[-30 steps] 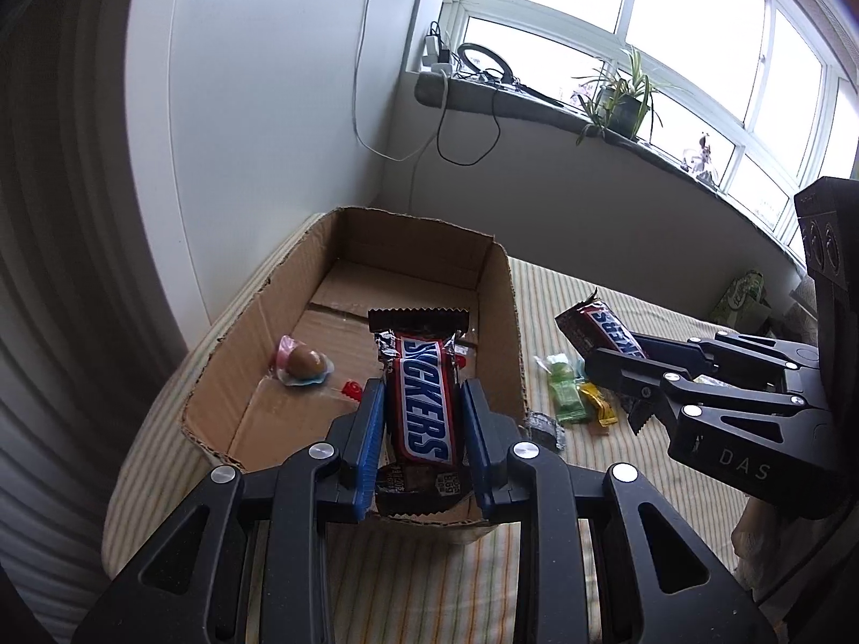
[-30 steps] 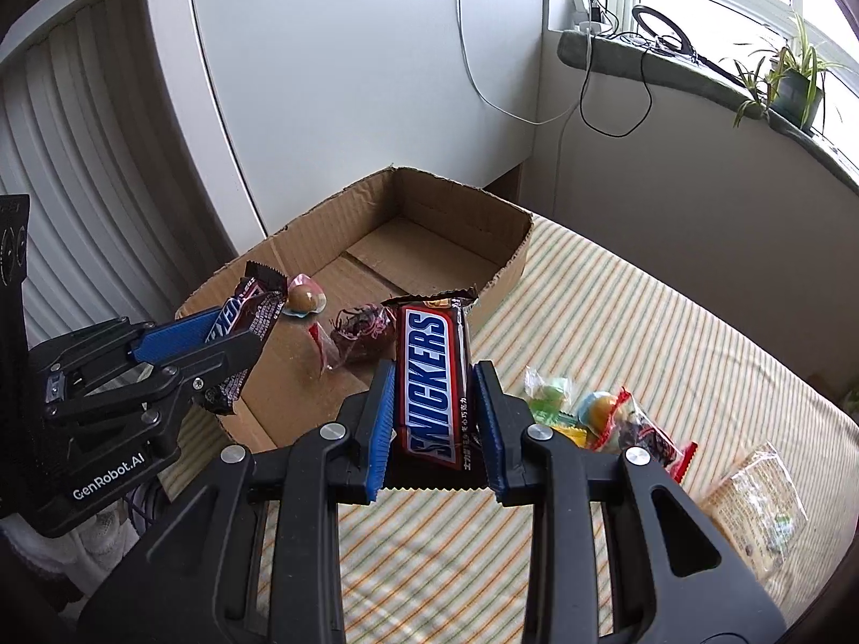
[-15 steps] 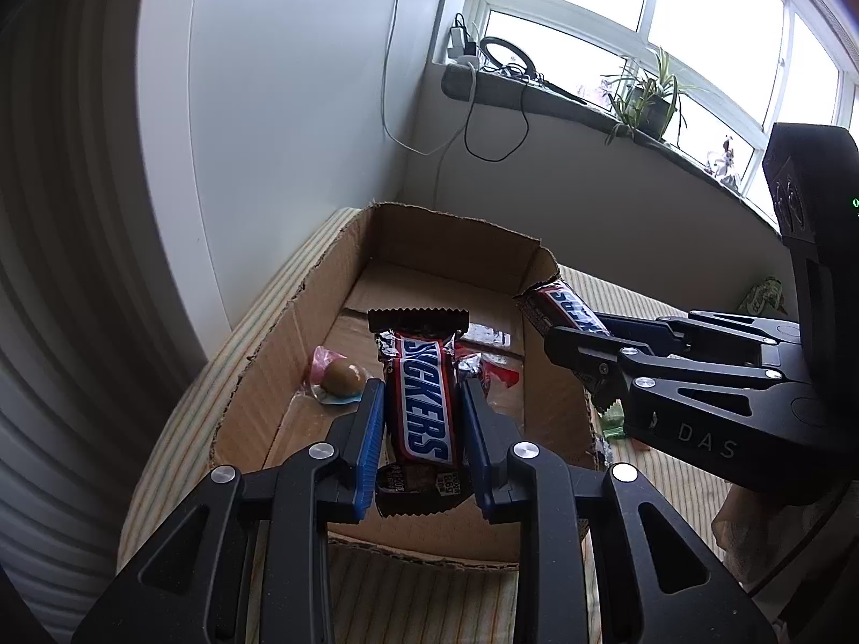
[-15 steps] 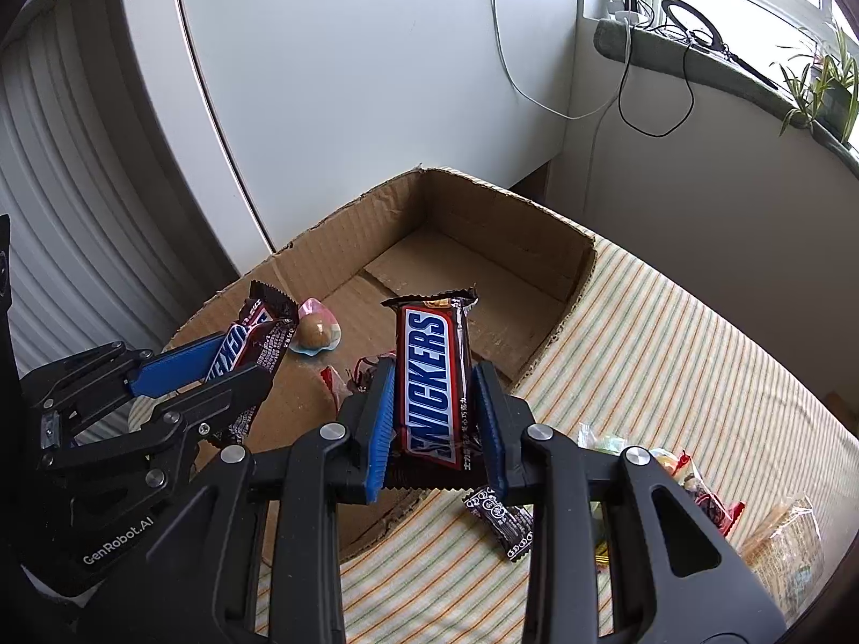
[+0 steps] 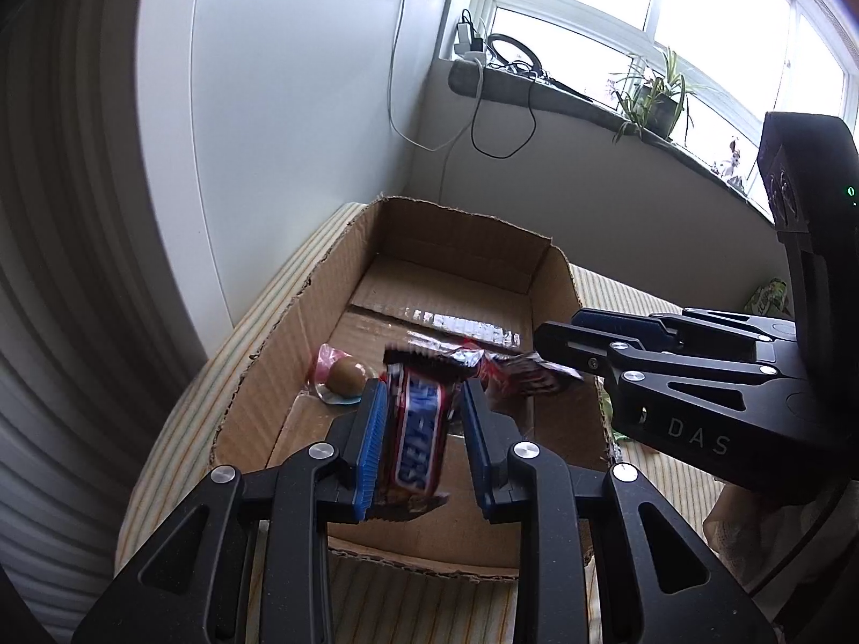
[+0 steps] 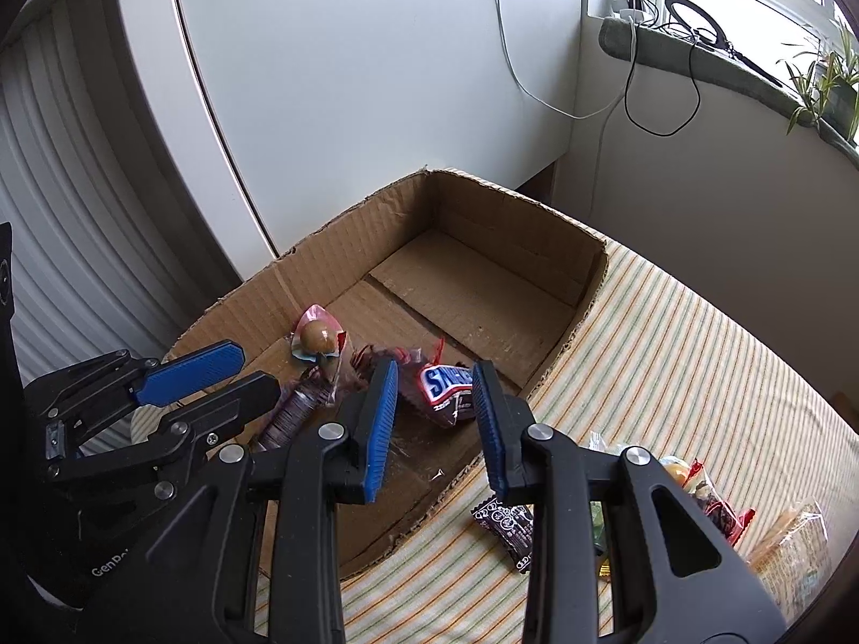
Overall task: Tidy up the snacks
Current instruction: 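Move both tools toward the plastic-wrapped bread loaf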
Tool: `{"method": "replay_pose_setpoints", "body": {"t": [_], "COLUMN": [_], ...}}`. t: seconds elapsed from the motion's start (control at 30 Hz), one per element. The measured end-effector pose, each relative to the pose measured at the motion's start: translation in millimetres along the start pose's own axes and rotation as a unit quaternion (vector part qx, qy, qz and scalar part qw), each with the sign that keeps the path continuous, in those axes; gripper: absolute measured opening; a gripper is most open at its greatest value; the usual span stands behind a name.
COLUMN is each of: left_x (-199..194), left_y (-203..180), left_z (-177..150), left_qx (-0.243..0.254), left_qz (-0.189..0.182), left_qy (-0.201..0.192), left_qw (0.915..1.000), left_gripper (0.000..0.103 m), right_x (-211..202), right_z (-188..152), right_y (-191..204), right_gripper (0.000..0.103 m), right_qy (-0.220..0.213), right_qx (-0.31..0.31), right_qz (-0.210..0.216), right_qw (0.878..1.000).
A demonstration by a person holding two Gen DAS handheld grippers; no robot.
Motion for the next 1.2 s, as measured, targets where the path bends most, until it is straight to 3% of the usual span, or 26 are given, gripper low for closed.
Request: {"method": "replay_pose_setpoints", "body": {"t": [0.57,0.63,0.83,0.87,0.9,0.93,1.0,1.17,1.2], "left_x": [-23,-27,-33,-33,-34,-35,-36,-33,-31], "left_y": [-25,-31,-51,-55,-59,-64,-73,-102,-108], "left_z": [-2,-3,-8,-9,-10,-11,-13,-19,-20], "left_qx": [0.012,0.015,0.022,0.024,0.026,0.028,0.032,0.046,0.048], "left_qz": [-0.005,-0.005,-0.015,-0.017,-0.02,-0.023,-0.028,-0.051,-0.056], "left_qy": [-0.015,-0.017,-0.019,-0.019,-0.019,-0.019,-0.02,-0.016,-0.015], "left_qw": [0.9998,0.9997,0.9995,0.9994,0.9993,0.9992,0.9989,0.9975,0.9971], "left_gripper": [0.027,0.027,0.027,0.027,0.027,0.03,0.038,0.05,0.058], "right_x": [-58,-67,-95,-101,-106,-113,-125,-148,-151], "right_z": [-10,-13,-28,-32,-35,-37,-44,-64,-69], "right_y": [-11,-17,-38,-43,-49,-56,-70,-111,-121], "right_gripper": [0.032,0.042,0.047,0.051,0.063,0.073,0.08,0.085,0.089], "right_qy": [-0.034,-0.042,-0.056,-0.059,-0.064,-0.07,-0.082,-0.088,-0.087], "right_qx": [0.01,0.015,0.026,0.029,0.033,0.039,0.052,0.082,0.088], "right_qz": [-0.001,-0.004,-0.014,-0.018,-0.023,-0.028,-0.037,-0.056,-0.06], "right_qw": [0.999,0.999,0.998,0.998,0.997,0.996,0.995,0.991,0.991]}}
Point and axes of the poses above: each gripper's, at about its wrist camera, not at the fingertips, and x roughly the way its jaws point, y to its left, z to its top, the point moved 9 cm from there along x, roughly the way its jaws point
